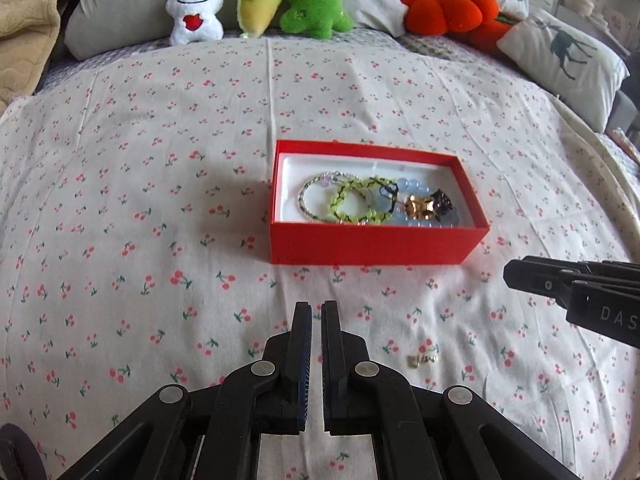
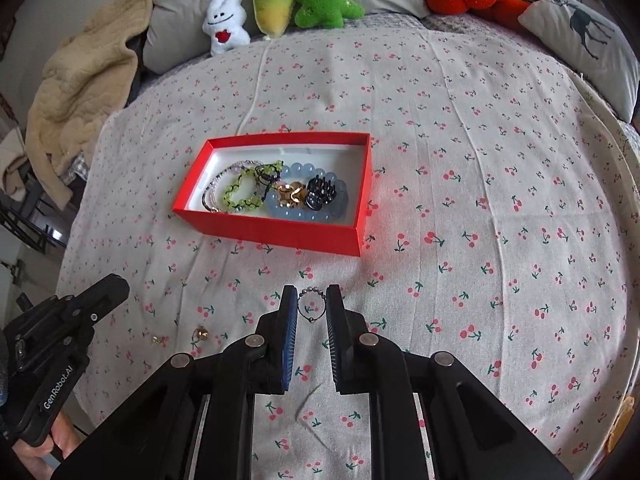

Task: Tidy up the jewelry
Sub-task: 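Carry the silver hoop earring over the red box with the right tool, then open the right tool to drop the hoop earring into the box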

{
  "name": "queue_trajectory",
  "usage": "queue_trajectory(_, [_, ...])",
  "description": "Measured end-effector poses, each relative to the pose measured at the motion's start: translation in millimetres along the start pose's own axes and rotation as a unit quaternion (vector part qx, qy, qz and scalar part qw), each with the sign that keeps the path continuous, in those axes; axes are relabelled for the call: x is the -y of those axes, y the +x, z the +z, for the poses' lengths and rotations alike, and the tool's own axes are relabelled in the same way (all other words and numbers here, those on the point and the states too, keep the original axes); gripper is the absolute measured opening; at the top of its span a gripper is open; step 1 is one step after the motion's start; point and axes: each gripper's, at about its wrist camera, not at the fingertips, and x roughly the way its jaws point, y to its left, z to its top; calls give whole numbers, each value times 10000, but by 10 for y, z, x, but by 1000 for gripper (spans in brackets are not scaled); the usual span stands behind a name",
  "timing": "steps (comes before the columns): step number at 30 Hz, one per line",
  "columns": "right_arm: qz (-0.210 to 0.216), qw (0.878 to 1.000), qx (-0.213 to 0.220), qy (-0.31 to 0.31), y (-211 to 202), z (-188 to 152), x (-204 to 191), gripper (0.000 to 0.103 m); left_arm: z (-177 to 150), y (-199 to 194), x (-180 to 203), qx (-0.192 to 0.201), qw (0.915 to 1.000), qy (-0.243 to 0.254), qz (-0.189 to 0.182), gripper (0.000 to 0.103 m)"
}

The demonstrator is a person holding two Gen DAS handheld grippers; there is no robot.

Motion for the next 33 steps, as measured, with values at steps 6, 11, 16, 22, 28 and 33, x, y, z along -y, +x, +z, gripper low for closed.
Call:
queue_trajectory(6, [203,9993,299,113,33,158,21,15,283,238,138,213,9993,269,-157,0])
queue_trajectory(11, [263,9988,352,194,194,277,98,16,409,546,168,273,9991,308,-81,0])
queue_trajectory(16, [233,9990,359,121,348,382,125,16,508,808,76,255,9997,33,-24,0])
queue_trajectory(22, [121,9990,436,-23,465,470,113,16,571,993,62,246,9996,62,82,0])
queue_trajectory(28, [-9,9987,482,-142,546,520,123,16,599,1044,34,236,9997,-32,81,11])
queue_trajectory(33, [-56,9988,461,-146,614,555,134,16,595,993,29,267,9995,-53,165,29])
